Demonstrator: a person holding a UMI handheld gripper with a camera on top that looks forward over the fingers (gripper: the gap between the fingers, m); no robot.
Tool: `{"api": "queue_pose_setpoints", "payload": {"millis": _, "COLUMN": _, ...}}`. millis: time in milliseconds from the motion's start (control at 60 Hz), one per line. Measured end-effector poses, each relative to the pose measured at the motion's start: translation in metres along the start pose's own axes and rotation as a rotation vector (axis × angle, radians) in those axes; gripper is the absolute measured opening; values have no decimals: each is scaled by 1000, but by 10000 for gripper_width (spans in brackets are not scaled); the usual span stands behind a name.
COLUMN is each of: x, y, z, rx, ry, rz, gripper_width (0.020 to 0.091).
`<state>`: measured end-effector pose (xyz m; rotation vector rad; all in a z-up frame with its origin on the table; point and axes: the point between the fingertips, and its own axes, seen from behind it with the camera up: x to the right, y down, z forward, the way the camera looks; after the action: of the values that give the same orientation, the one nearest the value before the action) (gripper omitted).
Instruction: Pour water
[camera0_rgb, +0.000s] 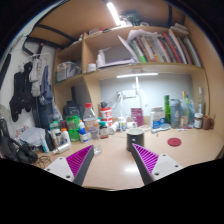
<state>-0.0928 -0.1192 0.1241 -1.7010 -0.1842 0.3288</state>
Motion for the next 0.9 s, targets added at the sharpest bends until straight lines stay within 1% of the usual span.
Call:
{"api": "queue_pose_setpoints", "payload": {"millis": 100, "x": -42, "y": -2, "z": 48, "rx": 2, "ry": -53, "rz": -27, "gripper_width": 839}}
{"api": "queue_pose_setpoints", "payload": {"millis": 133, "x": -51, "y": 1, "z": 66, "rx": -8, "ry": -67, "rz": -47, "gripper_width": 841}}
{"api": "queue_pose_setpoints", "payload": {"millis": 267, "x": -84, "y": 16, "z": 135, "rx": -54, "ry": -57, "rz": -134, "gripper_width": 851}}
{"api": "queue_pose_setpoints", "payload": {"millis": 433, "x": -82, "y": 19, "z": 202, "rx": -44, "ry": 9, "rz": -179, "gripper_width": 854}}
{"api": "queue_pose_setpoints", "payload": {"millis": 533, "x": -82, "y": 19, "z": 236, "rx": -43, "ry": 17, "rz": -143, "gripper_width": 846}}
{"api": "queue_pose_setpoints", "payload": {"millis": 550, "x": -82, "y": 18, "z": 240, "rx": -41, "ry": 15, "rz": -134, "gripper_width": 836}}
{"api": "queue_pose_setpoints", "payload": {"millis": 617, "x": -82, "y": 18, "z": 253, "rx": -49, "ry": 15, "rz": -108, "gripper_width": 521}}
{"api": "queue_pose_setpoints", "payload": {"millis": 667, "x": -77, "y": 16, "z": 259, "rx": -33, "ry": 42, "rz": -98, "gripper_width": 513}}
{"api": "queue_pose_setpoints", "payload": {"millis": 700, "x": -77, "y": 14, "z": 261, "rx": -14, "ry": 54, "rz": -92, "gripper_width": 490}}
{"api": "queue_pose_setpoints", "payload": {"millis": 767, "x": -81, "y": 15, "z": 264, "rx": 7, "ry": 26, "rz": -107, "gripper_width": 436}}
{"api": "queue_pose_setpoints", "payload": {"millis": 817, "x": -85, "y": 16, "z": 264, "rx": 9, "ry": 6, "rz": -128, "gripper_width": 422}}
{"api": "queue_pose_setpoints", "payload": {"millis": 833, "x": -86, "y": 16, "z": 263, "rx": 10, "ry": 3, "rz": -131, "gripper_width": 403}}
{"api": "queue_pose_setpoints", "payload": {"millis": 900, "x": -87, "y": 16, "z": 263, "rx": 18, "ry": -6, "rz": -123, "gripper_width": 402}}
